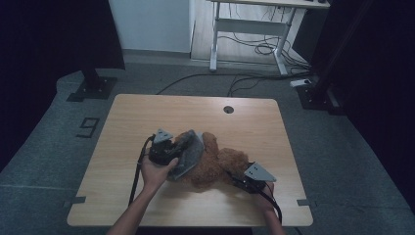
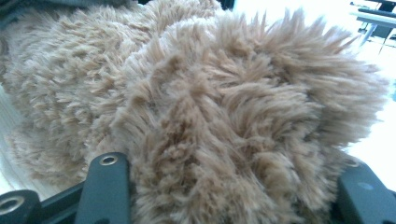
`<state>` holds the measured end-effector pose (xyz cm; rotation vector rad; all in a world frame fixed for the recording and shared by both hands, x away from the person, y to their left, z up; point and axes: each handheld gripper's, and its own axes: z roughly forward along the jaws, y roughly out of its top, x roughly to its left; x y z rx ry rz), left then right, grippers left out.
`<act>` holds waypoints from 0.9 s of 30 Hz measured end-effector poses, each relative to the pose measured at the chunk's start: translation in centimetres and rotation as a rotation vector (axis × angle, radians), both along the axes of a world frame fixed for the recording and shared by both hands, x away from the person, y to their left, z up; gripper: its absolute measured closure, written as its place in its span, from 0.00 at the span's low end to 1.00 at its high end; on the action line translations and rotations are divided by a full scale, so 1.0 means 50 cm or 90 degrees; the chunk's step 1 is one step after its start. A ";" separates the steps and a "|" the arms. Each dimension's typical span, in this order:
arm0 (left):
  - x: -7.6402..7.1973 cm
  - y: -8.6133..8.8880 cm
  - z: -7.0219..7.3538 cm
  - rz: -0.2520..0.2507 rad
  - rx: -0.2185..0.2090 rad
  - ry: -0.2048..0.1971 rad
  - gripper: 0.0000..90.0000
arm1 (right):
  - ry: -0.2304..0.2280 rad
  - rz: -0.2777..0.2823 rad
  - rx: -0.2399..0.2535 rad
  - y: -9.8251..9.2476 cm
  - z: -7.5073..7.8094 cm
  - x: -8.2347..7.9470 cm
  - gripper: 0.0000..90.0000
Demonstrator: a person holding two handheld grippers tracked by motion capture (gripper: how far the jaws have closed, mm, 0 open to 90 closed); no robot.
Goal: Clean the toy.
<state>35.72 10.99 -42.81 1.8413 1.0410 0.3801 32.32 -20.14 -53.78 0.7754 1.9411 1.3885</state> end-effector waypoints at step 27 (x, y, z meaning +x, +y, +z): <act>0.029 -0.157 -0.038 -0.054 0.148 -0.008 0.87 | 0.007 0.000 0.008 0.001 -0.001 -0.003 0.45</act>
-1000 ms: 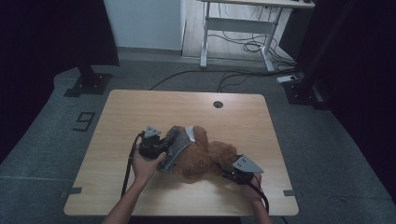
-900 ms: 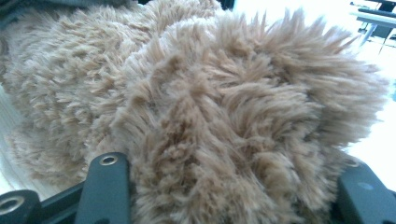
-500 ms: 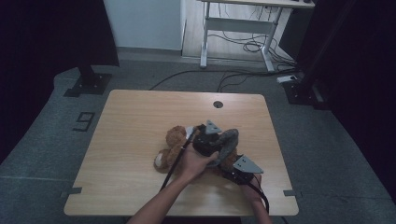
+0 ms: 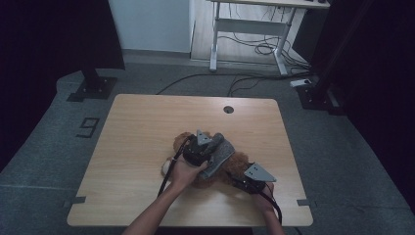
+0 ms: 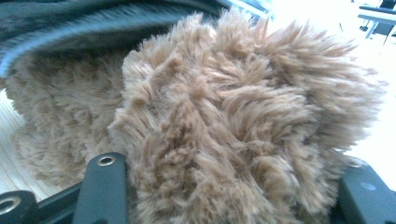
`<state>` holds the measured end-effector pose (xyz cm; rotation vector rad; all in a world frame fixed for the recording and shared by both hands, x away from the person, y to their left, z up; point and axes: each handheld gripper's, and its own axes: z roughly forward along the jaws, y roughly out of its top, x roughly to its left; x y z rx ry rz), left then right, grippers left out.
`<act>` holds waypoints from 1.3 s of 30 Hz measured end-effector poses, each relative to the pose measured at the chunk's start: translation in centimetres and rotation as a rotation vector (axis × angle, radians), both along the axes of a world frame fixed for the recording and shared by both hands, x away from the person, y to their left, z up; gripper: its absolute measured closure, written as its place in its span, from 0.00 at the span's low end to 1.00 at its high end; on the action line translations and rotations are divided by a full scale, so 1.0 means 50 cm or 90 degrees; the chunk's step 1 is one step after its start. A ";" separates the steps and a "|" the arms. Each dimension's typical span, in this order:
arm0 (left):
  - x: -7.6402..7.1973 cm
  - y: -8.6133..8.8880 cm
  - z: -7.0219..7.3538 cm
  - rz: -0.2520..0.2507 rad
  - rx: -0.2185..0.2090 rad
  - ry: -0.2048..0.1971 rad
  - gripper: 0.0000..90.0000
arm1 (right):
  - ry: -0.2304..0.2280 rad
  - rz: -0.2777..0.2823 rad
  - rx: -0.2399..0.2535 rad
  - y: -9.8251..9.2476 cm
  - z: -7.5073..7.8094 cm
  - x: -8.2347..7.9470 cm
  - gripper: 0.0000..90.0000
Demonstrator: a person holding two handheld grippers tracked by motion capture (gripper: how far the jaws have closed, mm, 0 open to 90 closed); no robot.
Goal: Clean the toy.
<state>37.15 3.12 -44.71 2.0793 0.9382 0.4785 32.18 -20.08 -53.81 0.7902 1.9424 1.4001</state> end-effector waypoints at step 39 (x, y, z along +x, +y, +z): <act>0.045 0.155 0.022 0.091 -0.068 0.027 0.86 | -0.012 -0.017 -0.012 0.009 0.002 0.002 0.46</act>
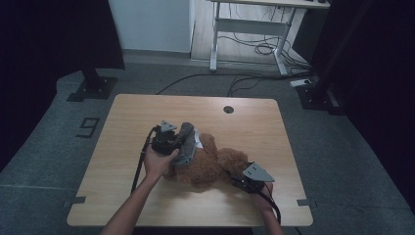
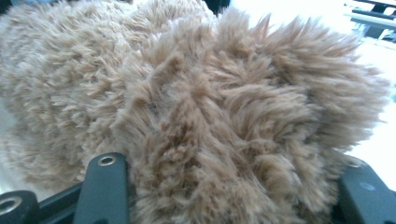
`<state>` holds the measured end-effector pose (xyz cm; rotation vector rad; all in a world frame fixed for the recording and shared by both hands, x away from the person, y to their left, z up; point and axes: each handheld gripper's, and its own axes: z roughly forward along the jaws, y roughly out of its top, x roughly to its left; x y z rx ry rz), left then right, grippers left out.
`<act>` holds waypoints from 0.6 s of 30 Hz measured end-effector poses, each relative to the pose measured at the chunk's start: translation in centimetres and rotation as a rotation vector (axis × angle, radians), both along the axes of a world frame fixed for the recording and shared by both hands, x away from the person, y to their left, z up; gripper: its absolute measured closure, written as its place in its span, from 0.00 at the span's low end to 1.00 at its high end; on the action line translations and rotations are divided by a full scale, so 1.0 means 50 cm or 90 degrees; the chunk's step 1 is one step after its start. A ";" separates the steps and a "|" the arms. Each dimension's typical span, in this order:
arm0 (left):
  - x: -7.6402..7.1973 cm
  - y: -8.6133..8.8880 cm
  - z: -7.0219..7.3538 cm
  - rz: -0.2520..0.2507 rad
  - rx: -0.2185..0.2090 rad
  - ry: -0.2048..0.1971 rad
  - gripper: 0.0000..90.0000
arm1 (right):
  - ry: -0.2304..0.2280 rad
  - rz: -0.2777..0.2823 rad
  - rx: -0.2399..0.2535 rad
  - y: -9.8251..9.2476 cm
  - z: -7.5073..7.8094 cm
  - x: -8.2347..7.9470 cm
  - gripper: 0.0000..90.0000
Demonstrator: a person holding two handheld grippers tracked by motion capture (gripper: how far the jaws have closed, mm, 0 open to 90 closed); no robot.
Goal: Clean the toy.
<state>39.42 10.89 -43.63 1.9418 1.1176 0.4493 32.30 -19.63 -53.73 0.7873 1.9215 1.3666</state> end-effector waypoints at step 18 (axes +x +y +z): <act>0.014 -0.060 -0.021 -0.025 -0.004 -0.003 0.85 | -0.029 -0.066 -0.003 0.020 -0.004 0.050 0.45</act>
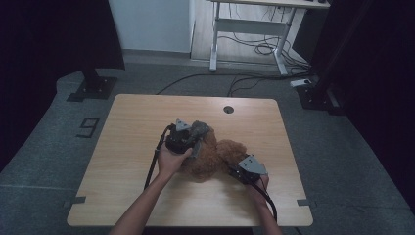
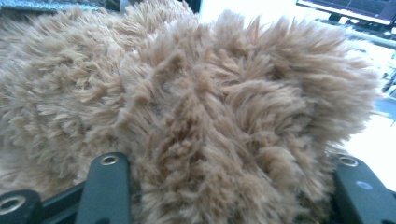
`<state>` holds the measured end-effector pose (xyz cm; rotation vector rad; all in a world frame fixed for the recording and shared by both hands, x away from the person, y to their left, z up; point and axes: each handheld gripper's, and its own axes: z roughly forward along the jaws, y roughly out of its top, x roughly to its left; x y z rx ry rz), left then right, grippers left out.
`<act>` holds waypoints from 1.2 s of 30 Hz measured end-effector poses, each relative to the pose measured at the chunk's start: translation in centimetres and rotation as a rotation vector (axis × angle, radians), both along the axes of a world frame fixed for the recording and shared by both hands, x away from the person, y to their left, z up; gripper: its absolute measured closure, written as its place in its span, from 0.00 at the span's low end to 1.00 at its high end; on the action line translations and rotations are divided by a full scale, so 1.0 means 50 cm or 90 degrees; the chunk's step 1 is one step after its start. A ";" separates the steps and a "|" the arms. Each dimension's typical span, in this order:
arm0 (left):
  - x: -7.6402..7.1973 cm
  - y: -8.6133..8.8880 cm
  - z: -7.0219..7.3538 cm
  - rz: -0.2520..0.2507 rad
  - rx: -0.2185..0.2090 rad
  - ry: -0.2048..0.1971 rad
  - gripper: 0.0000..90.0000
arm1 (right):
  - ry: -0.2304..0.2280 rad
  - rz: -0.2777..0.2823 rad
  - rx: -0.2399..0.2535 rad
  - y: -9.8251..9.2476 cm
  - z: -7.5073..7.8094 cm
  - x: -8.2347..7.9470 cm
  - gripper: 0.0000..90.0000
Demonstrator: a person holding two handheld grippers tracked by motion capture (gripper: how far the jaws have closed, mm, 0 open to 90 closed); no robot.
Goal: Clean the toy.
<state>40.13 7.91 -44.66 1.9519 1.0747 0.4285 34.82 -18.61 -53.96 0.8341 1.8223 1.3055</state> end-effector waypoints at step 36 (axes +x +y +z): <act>-0.149 0.044 -0.059 -0.044 -0.075 -0.051 0.87 | 0.205 0.034 0.072 -0.018 0.026 0.002 0.22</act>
